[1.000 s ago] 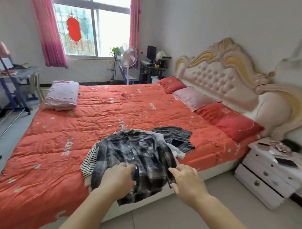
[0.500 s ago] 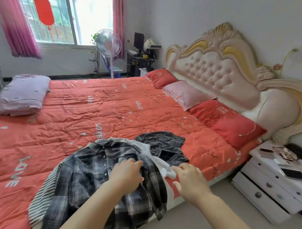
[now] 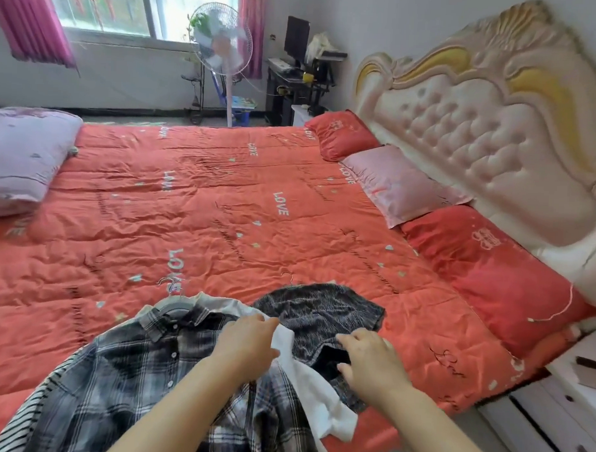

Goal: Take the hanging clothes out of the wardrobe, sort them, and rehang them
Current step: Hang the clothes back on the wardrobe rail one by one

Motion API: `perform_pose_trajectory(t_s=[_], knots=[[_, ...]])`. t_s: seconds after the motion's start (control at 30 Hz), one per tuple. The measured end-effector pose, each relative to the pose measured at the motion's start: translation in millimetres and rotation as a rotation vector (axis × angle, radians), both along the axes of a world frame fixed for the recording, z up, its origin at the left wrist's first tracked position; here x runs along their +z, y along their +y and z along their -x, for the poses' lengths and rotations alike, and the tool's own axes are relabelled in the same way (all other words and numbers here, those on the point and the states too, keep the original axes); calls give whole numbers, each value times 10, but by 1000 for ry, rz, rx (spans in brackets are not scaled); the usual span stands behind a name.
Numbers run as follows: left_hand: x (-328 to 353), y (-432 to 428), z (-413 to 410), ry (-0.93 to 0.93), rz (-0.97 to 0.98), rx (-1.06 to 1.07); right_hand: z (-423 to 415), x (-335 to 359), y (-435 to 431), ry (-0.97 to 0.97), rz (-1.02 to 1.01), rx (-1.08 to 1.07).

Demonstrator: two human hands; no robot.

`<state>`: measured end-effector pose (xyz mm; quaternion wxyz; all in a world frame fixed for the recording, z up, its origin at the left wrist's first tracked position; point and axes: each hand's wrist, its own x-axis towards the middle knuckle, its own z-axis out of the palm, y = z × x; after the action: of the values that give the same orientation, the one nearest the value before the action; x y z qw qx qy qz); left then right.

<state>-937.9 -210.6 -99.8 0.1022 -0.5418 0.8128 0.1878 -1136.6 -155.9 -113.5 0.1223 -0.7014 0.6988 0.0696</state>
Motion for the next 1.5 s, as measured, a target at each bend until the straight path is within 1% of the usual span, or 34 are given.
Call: perform_pose_trajectory(t_s=[0.13, 0.27, 0.43, 0.53, 0.7, 0.8, 0.97, 1.03, 1.1, 1.17, 1.27, 1.4, 1.5], knots=[[-226, -583, 198, -4, -12, 94, 238, -222, -912, -29, -64, 88], [-557, -1152, 400, -33, -32, 225, 456, -601, -1895, -77, -155, 180], [-1133, -1679, 618, -44, -134, 355, 667, -1349, -3017, -80, -316, 243], [-1479, -1888, 686, -63, -188, 383, 725, -1860, -3536, -56, -369, 264], [-1986, -2170, 680, -69, -226, 419, 683, -2611, -4174, -53, -405, 259], [-2256, -2303, 657, -68, -204, 443, 608, -3016, -4445, -82, -364, 235], [-2598, -2434, 623, -50, -169, 483, 348, -3465, -4738, -129, -331, 246], [-2675, -2440, 598, -45, -144, 500, 261, -3602, -4765, -113, -341, 243], [-2718, -2419, 578, -39, -126, 508, 232, -3664, -4756, -80, -315, 226], [-2726, -2359, 543, -38, -128, 518, 215, -3652, -4739, -90, -293, 200], [-2649, -2252, 483, -23, -133, 556, 277, -3435, -4710, -240, -272, 133], [-2331, -2176, 411, 3, -86, 575, 407, -2812, -4659, -409, -176, 193], [-1993, -2123, 394, 5, -23, 572, 445, -2201, -4564, -461, -97, 247]])
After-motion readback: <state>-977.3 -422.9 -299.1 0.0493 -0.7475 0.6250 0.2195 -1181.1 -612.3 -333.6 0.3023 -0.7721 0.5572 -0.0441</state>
